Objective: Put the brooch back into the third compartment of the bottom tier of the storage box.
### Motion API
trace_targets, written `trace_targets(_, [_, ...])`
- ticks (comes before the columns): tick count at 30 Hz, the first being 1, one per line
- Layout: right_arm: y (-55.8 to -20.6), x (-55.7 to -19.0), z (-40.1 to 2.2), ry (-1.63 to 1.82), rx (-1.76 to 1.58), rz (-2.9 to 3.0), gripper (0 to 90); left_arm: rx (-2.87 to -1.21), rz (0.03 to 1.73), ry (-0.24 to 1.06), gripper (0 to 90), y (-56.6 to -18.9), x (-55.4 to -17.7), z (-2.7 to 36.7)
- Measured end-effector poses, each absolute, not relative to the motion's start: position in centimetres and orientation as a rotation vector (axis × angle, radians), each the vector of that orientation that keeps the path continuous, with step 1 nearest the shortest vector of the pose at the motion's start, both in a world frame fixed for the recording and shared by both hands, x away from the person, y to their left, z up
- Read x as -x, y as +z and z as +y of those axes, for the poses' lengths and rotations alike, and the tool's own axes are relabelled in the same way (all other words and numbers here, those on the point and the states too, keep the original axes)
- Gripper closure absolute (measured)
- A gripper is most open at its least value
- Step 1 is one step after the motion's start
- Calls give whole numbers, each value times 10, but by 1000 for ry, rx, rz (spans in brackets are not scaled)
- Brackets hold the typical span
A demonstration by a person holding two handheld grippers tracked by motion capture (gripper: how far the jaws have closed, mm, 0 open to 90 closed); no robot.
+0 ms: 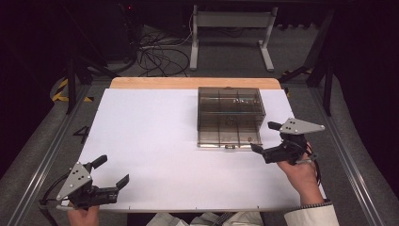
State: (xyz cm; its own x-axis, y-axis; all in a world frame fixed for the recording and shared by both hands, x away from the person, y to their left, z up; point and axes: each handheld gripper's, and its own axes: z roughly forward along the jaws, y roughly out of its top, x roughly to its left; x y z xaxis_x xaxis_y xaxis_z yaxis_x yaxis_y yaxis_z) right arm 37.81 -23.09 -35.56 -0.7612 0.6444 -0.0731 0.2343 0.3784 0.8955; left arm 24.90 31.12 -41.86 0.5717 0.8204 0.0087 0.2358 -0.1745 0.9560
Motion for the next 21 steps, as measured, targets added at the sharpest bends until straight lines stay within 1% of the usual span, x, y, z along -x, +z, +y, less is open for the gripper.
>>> trace_targets(6, [-359, -369, -238, 1352, -754, 2224, 0, -1723, 879, 663, 26, -418, -249, 308])
trace_targets(21, [-390, -348, -252, 1361, -768, 2272, 0, -1734, 871, 665, 25, -419, -251, 305])
